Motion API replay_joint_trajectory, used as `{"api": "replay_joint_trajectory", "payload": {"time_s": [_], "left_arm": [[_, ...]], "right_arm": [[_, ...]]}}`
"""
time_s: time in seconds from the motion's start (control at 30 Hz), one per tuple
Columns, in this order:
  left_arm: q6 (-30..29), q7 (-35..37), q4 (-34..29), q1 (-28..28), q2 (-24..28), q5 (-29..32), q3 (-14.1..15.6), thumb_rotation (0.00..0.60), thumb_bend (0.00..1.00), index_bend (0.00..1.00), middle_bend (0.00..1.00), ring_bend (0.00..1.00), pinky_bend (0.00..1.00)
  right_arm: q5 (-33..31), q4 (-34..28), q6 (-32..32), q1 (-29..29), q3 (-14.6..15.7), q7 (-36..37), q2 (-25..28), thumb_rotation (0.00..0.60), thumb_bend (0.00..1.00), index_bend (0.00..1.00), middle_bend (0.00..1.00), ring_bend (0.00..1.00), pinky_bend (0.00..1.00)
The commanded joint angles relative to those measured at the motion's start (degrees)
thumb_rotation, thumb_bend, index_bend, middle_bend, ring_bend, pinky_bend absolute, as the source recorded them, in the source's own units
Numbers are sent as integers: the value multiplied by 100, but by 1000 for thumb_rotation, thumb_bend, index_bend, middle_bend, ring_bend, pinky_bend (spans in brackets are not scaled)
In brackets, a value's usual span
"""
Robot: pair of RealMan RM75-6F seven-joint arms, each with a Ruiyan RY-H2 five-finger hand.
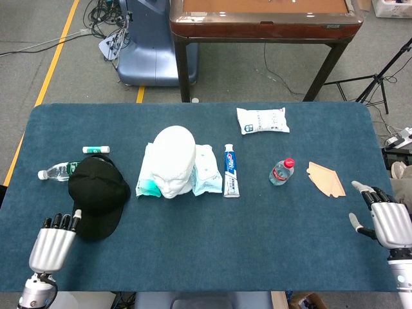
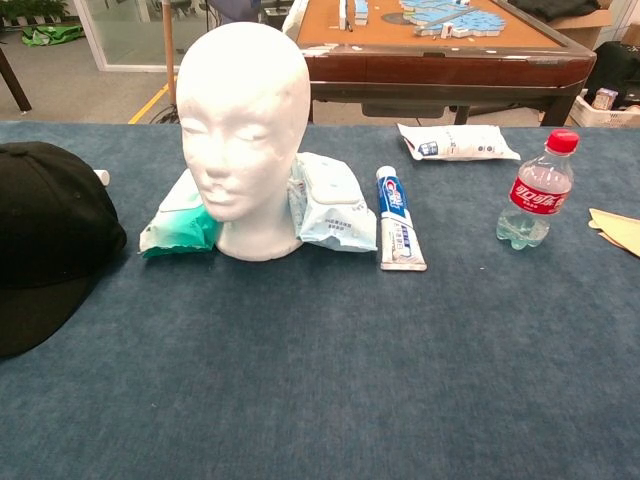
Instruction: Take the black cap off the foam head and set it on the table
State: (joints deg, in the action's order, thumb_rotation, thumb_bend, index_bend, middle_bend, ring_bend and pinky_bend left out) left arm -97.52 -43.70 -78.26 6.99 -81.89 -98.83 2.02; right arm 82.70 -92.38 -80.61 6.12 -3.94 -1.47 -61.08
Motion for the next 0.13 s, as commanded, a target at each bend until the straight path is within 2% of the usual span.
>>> {"api": "replay_joint_trajectory", "payload": {"time_s": [0.03,0.13], "left_arm": [[-137,659,-46,-152,49,200,-143,600,272,402,537,425,610],[-51,1140,-75,-166,136,334,-183,600,303,426,537,435,610]], "right_arm": [[-4,-2,-5,-1,-3,-27,-10,600,362,170,259,209,335],[-30,-6,-1,0,-11,-60,-22,600,362,170,259,209,335]]}}
